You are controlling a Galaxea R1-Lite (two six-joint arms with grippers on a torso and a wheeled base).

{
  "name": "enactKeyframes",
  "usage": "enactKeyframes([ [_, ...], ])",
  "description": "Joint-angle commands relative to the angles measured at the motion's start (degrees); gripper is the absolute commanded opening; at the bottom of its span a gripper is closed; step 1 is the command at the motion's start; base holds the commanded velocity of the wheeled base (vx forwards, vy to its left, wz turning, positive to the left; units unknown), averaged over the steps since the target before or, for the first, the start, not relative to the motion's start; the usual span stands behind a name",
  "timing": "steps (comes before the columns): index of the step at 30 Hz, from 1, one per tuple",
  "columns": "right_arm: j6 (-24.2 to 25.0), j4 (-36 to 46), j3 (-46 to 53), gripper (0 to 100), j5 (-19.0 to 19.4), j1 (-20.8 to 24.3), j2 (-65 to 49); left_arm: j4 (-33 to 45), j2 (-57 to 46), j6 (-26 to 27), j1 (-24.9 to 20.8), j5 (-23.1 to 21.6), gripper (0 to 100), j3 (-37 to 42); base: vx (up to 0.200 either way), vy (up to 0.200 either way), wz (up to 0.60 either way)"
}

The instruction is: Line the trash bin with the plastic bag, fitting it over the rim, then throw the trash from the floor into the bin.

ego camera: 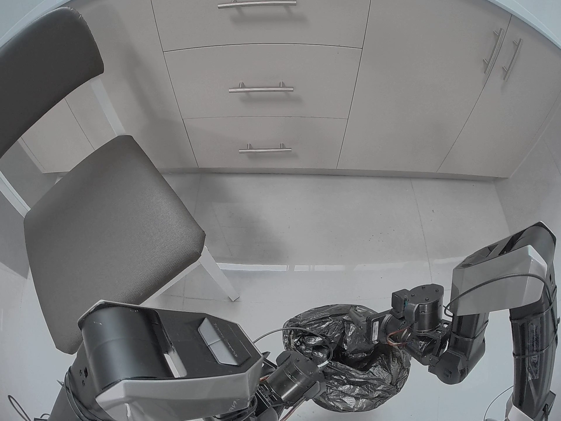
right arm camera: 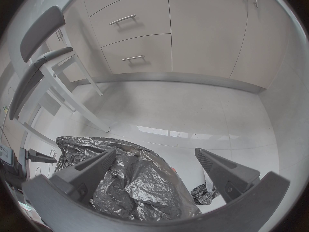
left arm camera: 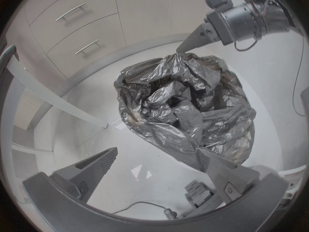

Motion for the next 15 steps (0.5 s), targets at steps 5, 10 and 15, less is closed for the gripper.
enactKeyframes([
  [5, 0.0, -1.0, 0.0, 100, 0.0, -0.1, 0.3, 1.1, -0.3, 1.5, 0.4, 1.4, 100, 0.7, 0.000, 0.000, 0.00],
  [10, 0.1, -1.0, -0.1, 100, 0.0, -0.1, 0.8, 4.7, -1.5, 2.2, 0.8, 1.4, 100, 0.8, 0.000, 0.000, 0.00],
  [15, 1.0, -1.0, -0.4, 100, -0.1, -0.1, 0.9, 7.4, -1.7, 2.2, 0.8, 1.4, 100, 0.7, 0.000, 0.000, 0.00],
])
